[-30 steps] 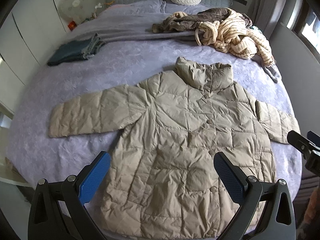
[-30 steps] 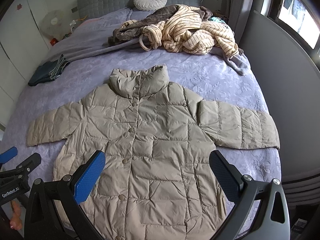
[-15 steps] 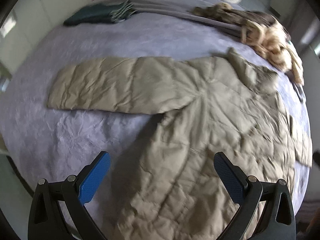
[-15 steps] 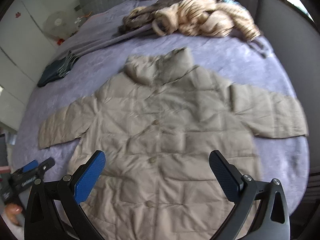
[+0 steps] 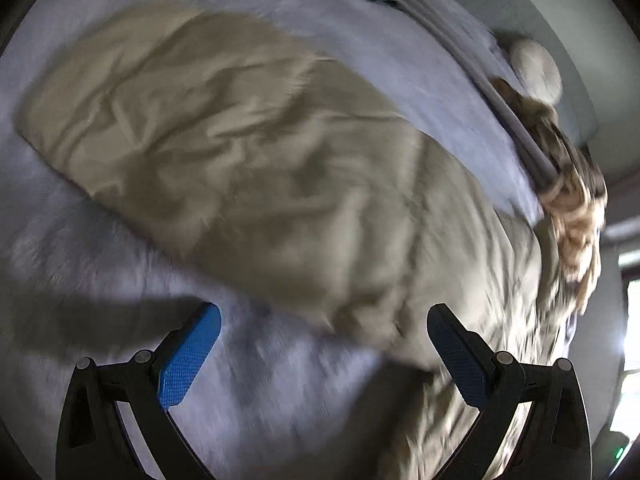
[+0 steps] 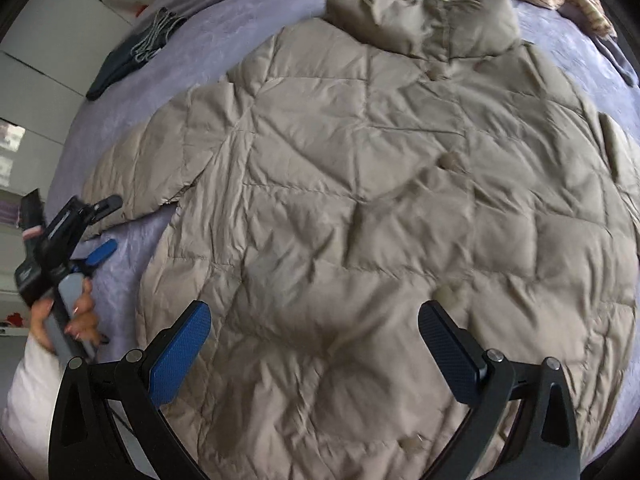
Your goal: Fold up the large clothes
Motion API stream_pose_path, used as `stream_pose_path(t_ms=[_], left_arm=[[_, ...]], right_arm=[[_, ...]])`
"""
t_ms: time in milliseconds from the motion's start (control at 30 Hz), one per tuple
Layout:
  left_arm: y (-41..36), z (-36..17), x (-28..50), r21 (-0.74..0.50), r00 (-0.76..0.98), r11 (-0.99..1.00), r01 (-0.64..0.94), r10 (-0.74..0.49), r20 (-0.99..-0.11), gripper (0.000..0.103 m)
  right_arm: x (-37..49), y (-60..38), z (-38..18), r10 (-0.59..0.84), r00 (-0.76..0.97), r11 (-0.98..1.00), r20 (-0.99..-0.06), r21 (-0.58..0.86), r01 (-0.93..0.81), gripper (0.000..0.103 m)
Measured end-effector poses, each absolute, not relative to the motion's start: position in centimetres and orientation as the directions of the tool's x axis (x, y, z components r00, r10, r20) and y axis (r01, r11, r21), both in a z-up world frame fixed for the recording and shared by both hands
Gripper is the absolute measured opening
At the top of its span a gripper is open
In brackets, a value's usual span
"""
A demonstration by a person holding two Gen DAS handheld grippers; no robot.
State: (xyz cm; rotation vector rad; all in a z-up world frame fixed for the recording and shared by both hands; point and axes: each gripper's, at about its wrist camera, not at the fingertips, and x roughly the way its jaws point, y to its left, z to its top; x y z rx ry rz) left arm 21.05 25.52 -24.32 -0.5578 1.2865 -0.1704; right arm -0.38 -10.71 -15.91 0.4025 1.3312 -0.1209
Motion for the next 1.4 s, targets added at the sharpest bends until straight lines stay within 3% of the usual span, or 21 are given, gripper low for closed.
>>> stream_pose_path(t_ms=[167, 267, 300, 333, 367, 400, 433, 600, 633, 667, 733, 867, 1100, 1300, 1400], left_arm=[[28.1, -24.2, 24.3, -0.535, 0.378, 0.812, -0.235, -0.43, -0.819, 0.103], [29.2, -23.4, 26.2, -0.497, 0.434, 0.831, -0.25, -0.363, -0.825, 0.1], [29.5, -23.3, 26.9, -0.471, 0.447, 0.844, -0.256, -0.329, -0.832, 0.08], [29.8, -23.3, 27.7, -0.437, 0.444, 0.86, -0.263, -0.294, -0.846, 0.047], [30.2, -23.6, 28.5, -0.425, 0.435, 0.868, -0.257, -0.289, -0.853, 0.033], [30.4, -23.9, 29.3, -0.442, 0.429, 0.864, -0.239, -0.314, -0.847, 0.011], [30.8, -24.0, 29.8, -0.465, 0.431, 0.855, -0.23, -0.339, -0.836, 0.008], [29.5, -19.6, 29.2, -0.329, 0.518, 0.937, -0.12, -0.223, -0.825, 0.007], [29.1, -18.6, 29.0, -0.306, 0.535, 0.947, -0.096, -0.21, -0.818, 0.007], [28.7, -17.6, 28.4, -0.282, 0.555, 0.957, -0.071, -0.198, -0.808, 0.007], [27.7, -15.1, 27.6, -0.234, 0.595, 0.972, -0.018, -0.178, -0.784, 0.007], [25.1, -10.9, 25.6, -0.184, 0.656, 0.977, 0.103, -0.206, -0.726, 0.007], [16.7, -7.0, 23.3, -0.256, 0.597, 0.895, 0.366, -0.436, -0.673, 0.007], [6.4, -6.2, 21.2, -0.278, 0.486, 0.791, 0.545, -0.568, -0.664, 0.007], [1.3, -7.5, 19.0, -0.282, 0.399, 0.736, 0.616, -0.6, -0.693, 0.007]], right_arm=[[1.8, -10.5, -16.4, 0.146, 0.283, 0.926, -0.948, 0.231, 0.298, 0.103], [4.0, -9.9, -17.0, 0.157, 0.32, 0.926, -0.934, 0.252, 0.281, 0.103], [5.0, -9.5, -17.4, 0.162, 0.332, 0.927, -0.929, 0.259, 0.272, 0.103], [5.6, -9.2, -17.5, 0.166, 0.337, 0.927, -0.927, 0.263, 0.269, 0.103], [6.4, -8.8, -17.7, 0.179, 0.345, 0.923, -0.921, 0.278, 0.265, 0.103], [7.2, -8.5, -17.9, 0.195, 0.355, 0.919, -0.914, 0.297, 0.261, 0.103], [7.6, -8.2, -17.9, 0.204, 0.361, 0.916, -0.91, 0.307, 0.258, 0.103], [10.0, -7.2, -18.0, 0.239, 0.431, 0.885, -0.87, 0.378, 0.273, 0.098], [10.2, -7.2, -18.0, 0.246, 0.442, 0.876, -0.863, 0.393, 0.28, 0.078], [10.6, -7.2, -18.3, 0.258, 0.448, 0.864, -0.856, 0.412, 0.29, 0.04], [11.8, -7.1, -20.0, 0.298, 0.431, 0.829, -0.852, 0.455, 0.325, 0.008], [13.4, -5.9, -22.9, 0.375, 0.449, 0.781, -0.811, 0.537, 0.319, 0.008], [14.2, -4.0, -27.9, 0.445, 0.404, 0.738, -0.799, 0.583, 0.341, 0.006], [12.1, -6.4, -25.9, 0.54, 0.4, 0.669, -0.741, 0.666, 0.332, 0.006], [7.8, -10.1, -23.0, 0.503, 0.443, 0.673, -0.742, 0.658, 0.337, 0.006]])
